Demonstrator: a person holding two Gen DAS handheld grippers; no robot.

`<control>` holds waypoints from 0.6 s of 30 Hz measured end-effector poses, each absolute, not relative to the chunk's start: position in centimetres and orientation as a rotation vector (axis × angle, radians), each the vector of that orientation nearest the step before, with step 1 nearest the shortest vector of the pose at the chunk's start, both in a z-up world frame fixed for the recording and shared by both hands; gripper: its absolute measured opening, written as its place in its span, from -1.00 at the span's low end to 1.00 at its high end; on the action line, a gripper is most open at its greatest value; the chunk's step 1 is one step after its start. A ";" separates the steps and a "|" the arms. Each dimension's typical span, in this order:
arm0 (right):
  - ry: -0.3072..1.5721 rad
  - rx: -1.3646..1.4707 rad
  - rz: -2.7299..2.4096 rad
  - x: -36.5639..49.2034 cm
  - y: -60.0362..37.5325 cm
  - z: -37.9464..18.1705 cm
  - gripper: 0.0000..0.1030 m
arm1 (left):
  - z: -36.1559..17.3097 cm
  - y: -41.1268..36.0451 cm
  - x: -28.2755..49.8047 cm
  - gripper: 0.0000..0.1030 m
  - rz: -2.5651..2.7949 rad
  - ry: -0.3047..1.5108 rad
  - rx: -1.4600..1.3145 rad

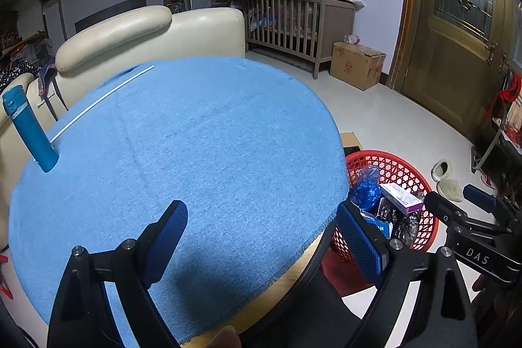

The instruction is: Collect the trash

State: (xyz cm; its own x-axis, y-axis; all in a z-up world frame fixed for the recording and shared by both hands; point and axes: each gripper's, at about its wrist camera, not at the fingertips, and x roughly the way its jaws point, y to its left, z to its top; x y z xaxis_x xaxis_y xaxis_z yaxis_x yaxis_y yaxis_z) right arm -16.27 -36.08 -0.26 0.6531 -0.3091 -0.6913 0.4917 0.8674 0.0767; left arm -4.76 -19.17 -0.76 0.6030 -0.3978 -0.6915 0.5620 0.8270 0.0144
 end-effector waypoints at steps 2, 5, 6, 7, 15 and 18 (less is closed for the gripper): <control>0.729 0.269 -0.462 -16.2 -36.1 -0.3 0.76 | -0.8 -19.2 -4.8 0.80 -0.561 0.736 0.245; 0.732 0.268 -0.464 -16.2 -36.1 -0.4 0.76 | -0.8 -19.3 -4.9 0.80 -0.562 0.734 0.249; 0.732 0.268 -0.464 -16.2 -36.2 -0.4 0.76 | -0.8 -19.2 -4.9 0.80 -0.562 0.734 0.251; 0.732 0.268 -0.464 -16.2 -36.2 -0.3 0.76 | -0.9 -19.2 -4.9 0.80 -0.563 0.733 0.251; 0.730 0.269 -0.466 -16.3 -36.2 -0.4 0.76 | -0.8 -19.3 -5.2 0.80 -0.566 0.729 0.257; 0.727 0.270 -0.470 -16.4 -36.3 -0.3 0.76 | -0.7 -19.3 -5.1 0.80 -0.567 0.727 0.261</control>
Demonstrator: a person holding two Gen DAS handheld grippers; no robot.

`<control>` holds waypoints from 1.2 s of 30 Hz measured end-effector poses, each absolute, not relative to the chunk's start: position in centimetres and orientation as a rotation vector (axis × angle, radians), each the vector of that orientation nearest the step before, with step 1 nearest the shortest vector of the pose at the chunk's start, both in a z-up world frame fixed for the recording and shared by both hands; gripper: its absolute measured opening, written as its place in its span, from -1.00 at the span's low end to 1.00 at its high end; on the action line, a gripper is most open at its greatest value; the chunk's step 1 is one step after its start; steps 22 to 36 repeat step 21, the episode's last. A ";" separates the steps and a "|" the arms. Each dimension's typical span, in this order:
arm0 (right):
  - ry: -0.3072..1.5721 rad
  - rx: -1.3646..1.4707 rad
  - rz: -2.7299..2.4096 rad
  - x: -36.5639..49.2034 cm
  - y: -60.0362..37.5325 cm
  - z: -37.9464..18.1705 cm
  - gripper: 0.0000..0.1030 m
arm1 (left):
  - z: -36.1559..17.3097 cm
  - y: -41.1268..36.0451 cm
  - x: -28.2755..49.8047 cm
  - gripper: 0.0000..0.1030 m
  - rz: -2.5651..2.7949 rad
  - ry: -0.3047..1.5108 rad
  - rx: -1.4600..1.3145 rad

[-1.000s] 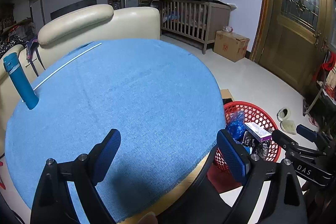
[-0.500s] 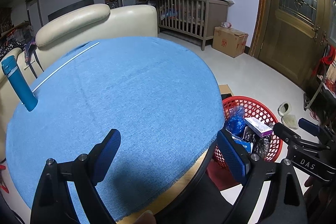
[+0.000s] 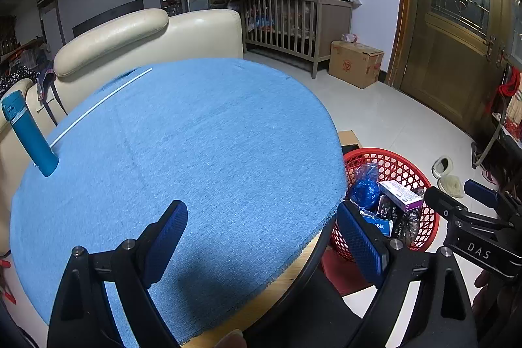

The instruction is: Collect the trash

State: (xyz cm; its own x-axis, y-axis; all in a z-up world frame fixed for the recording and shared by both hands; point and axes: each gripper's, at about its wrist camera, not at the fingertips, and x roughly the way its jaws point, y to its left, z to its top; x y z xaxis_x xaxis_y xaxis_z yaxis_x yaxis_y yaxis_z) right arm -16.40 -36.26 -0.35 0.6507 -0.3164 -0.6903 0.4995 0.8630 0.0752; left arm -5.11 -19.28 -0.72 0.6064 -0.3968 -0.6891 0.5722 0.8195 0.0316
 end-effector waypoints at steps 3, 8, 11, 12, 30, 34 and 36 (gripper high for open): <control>0.726 0.271 -0.471 -16.4 -36.3 -0.3 0.76 | -0.7 -19.3 -5.1 0.80 -0.568 0.725 0.263; 0.726 0.271 -0.471 -16.4 -36.3 -0.3 0.76 | -0.7 -19.4 -5.3 0.80 -0.571 0.720 0.268; 0.724 0.272 -0.472 -16.4 -36.3 -0.3 0.76 | -0.7 -19.5 -5.3 0.80 -0.576 0.717 0.271; 0.725 0.272 -0.473 -16.4 -36.3 -0.4 0.76 | -0.7 -19.5 -5.3 0.80 -0.581 0.716 0.271; 0.735 0.275 -0.476 -16.4 -36.2 -0.7 0.76 | -0.7 -19.7 -6.0 0.80 -0.639 0.704 0.268; 0.735 0.275 -0.476 -16.4 -36.2 -0.7 0.76 | -0.7 -19.7 -6.0 0.80 -0.639 0.704 0.268; 0.735 0.275 -0.476 -16.4 -36.2 -0.7 0.76 | -0.7 -19.7 -6.0 0.80 -0.639 0.704 0.268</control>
